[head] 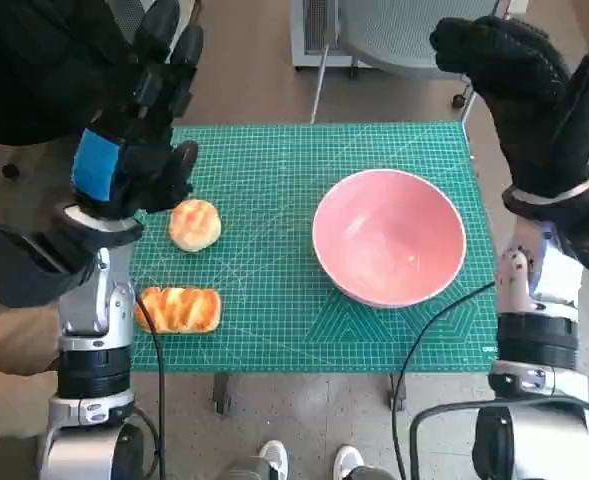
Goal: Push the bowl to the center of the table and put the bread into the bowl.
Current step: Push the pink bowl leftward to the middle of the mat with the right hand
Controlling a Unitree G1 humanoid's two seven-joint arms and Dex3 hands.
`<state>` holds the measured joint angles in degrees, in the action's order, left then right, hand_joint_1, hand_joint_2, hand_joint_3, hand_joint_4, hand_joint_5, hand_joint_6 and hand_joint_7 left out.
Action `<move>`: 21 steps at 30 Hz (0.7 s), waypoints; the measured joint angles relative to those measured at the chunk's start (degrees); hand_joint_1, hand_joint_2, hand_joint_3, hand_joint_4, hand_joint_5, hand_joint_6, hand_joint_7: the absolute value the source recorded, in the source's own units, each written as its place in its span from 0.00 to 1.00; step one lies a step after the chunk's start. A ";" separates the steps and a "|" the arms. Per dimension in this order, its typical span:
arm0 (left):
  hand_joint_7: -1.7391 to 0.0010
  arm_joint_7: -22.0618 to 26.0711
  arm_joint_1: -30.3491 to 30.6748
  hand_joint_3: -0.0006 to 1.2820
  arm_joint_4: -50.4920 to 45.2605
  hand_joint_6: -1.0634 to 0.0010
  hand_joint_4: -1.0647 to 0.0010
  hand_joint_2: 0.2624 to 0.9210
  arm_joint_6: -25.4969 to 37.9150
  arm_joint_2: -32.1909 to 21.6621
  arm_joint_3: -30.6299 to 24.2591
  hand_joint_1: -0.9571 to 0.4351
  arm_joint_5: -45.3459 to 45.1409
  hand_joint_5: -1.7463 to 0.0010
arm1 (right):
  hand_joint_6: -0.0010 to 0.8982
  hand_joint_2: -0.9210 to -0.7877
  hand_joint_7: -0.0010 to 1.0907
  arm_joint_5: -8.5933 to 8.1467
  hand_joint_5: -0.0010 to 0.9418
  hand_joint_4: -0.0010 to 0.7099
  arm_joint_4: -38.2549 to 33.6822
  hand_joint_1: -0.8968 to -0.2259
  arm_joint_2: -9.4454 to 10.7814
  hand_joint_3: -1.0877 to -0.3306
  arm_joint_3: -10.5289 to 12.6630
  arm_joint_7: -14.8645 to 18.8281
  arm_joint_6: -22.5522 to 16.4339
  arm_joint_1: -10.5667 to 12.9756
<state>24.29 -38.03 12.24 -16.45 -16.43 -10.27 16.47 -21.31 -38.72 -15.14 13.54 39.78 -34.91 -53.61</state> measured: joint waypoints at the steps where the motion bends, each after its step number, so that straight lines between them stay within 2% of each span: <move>1: 0.91 -0.03 0.01 0.45 0.00 1.00 1.00 1.00 0.03 0.00 0.00 0.17 0.00 1.00 | 0.22 0.00 0.00 0.00 0.00 0.23 0.00 0.27 0.00 0.40 0.00 0.00 0.00 0.00; 21: 0.90 -0.12 0.10 0.45 -1.24 1.00 1.00 1.00 0.62 0.01 0.04 0.16 0.01 1.00 | 0.22 0.00 0.00 0.00 0.00 0.23 0.05 0.27 0.00 0.40 0.00 0.00 0.04 0.00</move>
<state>24.17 -37.94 11.00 -15.84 -16.42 -10.23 16.48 -21.31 -38.67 -15.14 13.54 39.78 -34.87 -53.61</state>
